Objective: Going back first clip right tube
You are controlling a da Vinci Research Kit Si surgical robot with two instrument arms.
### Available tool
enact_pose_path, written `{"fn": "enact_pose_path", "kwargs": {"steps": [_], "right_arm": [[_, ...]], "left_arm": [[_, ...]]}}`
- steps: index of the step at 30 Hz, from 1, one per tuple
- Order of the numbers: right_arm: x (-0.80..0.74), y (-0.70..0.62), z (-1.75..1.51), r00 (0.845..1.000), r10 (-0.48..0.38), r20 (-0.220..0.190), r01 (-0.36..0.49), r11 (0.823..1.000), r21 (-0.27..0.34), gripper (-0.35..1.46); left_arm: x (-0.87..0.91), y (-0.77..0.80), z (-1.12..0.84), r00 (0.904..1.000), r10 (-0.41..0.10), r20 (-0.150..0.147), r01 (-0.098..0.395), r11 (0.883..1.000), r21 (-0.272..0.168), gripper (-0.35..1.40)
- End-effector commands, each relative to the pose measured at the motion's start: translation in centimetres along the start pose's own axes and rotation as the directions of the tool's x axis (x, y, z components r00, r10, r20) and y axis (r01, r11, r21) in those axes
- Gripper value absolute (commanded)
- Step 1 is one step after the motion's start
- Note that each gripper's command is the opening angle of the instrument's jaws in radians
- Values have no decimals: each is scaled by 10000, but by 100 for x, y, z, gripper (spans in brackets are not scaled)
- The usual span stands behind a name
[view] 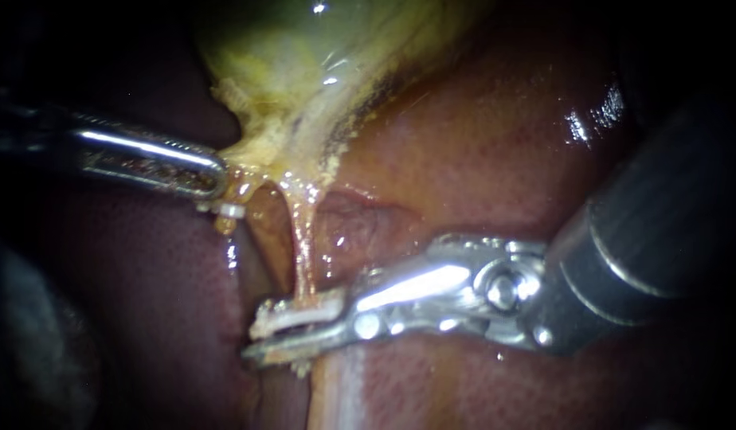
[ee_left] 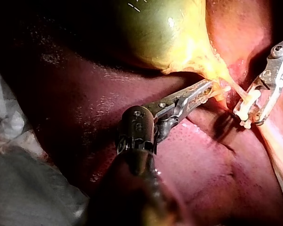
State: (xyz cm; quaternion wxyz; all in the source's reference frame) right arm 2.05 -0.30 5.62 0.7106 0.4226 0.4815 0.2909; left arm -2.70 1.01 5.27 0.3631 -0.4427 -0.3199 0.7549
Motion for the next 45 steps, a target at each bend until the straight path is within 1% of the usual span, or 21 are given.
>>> {"fn": "enact_pose_path", "kwargs": {"steps": [1, 4, 7, 10, 12, 13, 16, 18, 19, 22, 24, 28, 29, 32, 34, 35, 38, 39, 41, 45], "right_arm": [[-1, 4, -1, 9999, -152, -59, 152, 9999, -34, 48], [-1, 14, -7, 9971, -738, -167, 733, 9969, -274, 49], [-2, 22, -13, 9909, -1321, -266, 1305, 9899, -552, 49], [-4, 28, -22, 9814, -1897, -279, 1874, 9799, -682, 50], [-6, 28, -29, 9754, -2189, -256, 2169, 9739, -663, 50], [-8, 26, -35, 9713, -2366, -250, 2346, 9699, -658, 50], [-12, 18, -58, 9557, -2921, -353, 2880, 9534, -898, 50], [-12, 13, -75, 9450, -3248, -389, 3196, 9421, -1010, 50], [-12, 10, -87, 9367, -3479, -400, 3422, 9335, -1068, 50], [-10, 5, -112, 9235, -3819, -371, 3753, 9191, -1199, 50], [-8, 1, -131, 9101, -4135, -248, 4075, 9044, -1266, 50], [-4, -6, -154, 8957, -4440, 231, 4430, 8866, -1329, 50], [-4, -7, -159, 8933, -4481, 350, 4485, 8838, -1332, 50], [-5, -9, -168, 8876, -4578, 508, 4603, 8780, -1311, 49], [-6, -10, -171, 8875, -4579, 508, 4605, 8782, -1296, 49], [-6, -10, -173, 8848, -4630, 515, 4657, 8756, -1286, 49], [-5, -11, -174, 8853, -4622, 511, 4648, 8761, -1283, 49], [-4, -11, -175, 8828, -4670, 517, 4696, 8736, -1278, 49], [-4, -12, -176, 8829, -4667, 516, 4694, 8738, -1271, 49], [-5, -13, -179, 8828, -4669, 516, 4696, 8739, -1255, 49]], "left_arm": [[0, 0, 0, 10000, 3, 5, -3, 10000, -2, -35], [0, 0, 0, 10000, 3, 5, -3, 10000, -2, -35], [0, 0, 0, 10000, 3, 5, -3, 10000, -2, -35], [0, 0, 0, 10000, 3, 5, -3, 10000, -2, -35], [0, 0, 0, 10000, 3, 5, -3, 10000, -3, -35], [0, 0, 0, 10000, 4, 6, -4, 10000, -4, -35], [-1, 0, -1, 10000, 6, 8, -6, 10000, -8, -35], [-1, 0, -1, 10000, 6, 8, -6, 10000, -8, -35], [-1, 0, -1, 10000, 6, 8, -6, 10000, -9, -35], [-1, 0, -1, 10000, 6, 8, -6, 10000, -8, -35], [-1, 0, -1, 10000, 6, 8, -6, 10000, -7, -35], [-1, 0, -1, 10000, 7, 7, -7, 10000, -4, -35], [-1, 0, -1, 10000, 8, 6, -8, 10000, -3, -35], [-2, 0, -1, 10000, 10, 5, -10, 10000, 1, -35], [-2, 0, -1, 10000, 10, 5, -10, 10000, 2, -35], [-2, 0, 0, 10000, 10, 4, -10, 10000, 2, -35], [-2, 0, 1, 10000, 11, 0, -11, 10000, 13, -35], [-2, -1, 3, 10000, 13, -2, -13, 10000, 19, -35], [-3, -3, 7, 10000, 26, -11, -26, 10000, 42, -35], [-9, -12, 24, 10000, 74, -31, -74, 9999, 109, -35]]}}
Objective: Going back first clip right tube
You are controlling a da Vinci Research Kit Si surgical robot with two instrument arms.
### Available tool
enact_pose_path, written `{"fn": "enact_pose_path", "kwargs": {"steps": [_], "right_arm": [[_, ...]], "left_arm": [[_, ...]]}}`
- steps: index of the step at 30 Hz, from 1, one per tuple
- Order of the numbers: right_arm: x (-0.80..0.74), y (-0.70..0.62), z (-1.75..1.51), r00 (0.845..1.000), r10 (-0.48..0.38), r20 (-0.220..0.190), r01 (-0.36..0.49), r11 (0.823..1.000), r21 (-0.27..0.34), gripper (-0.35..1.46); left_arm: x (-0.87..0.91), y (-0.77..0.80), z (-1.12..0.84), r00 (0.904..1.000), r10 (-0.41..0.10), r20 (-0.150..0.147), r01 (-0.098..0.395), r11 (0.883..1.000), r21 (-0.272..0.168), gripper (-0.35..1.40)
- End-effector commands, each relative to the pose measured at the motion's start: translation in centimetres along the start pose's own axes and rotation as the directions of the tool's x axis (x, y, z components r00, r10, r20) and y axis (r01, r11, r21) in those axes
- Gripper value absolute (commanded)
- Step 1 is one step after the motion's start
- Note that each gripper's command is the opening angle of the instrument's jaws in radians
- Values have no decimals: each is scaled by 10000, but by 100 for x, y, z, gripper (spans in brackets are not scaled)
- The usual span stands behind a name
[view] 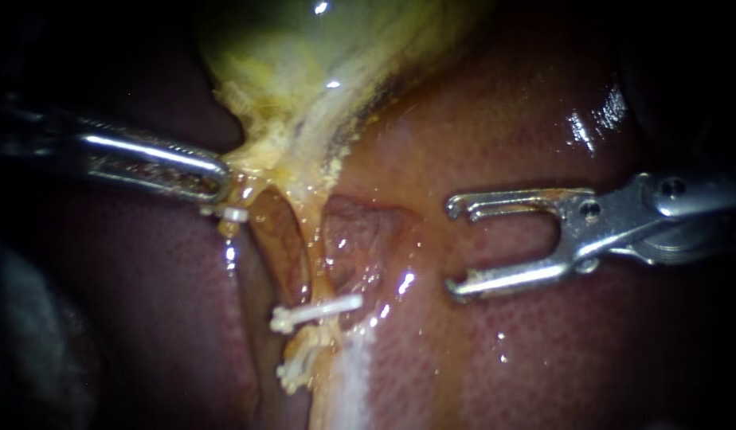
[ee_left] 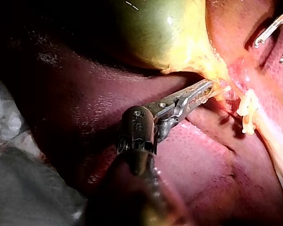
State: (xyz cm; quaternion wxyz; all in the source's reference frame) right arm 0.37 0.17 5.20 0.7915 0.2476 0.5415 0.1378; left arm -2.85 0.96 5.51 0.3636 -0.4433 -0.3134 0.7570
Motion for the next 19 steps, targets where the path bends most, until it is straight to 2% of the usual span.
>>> {"fn": "enact_pose_path", "kwargs": {"steps": [1, 9, 19], "right_arm": [[0, -1, -1, 10000, 1, -4, -1, 10000, 6, 49], [2, -1, -3, 10000, 13, -7, -13, 10000, 14, 49], [6, -1, -8, 10000, 47, -9, -47, 10000, 55, 49]], "left_arm": [[-1, -2, 5, 10000, 15, 14, -15, 10000, -7, -35], [-13, -15, 39, 9999, 3, 159, -1, 9999, -105, -35], [-14, -16, 40, 9998, -40, 181, 43, 9999, -141, -35]]}}
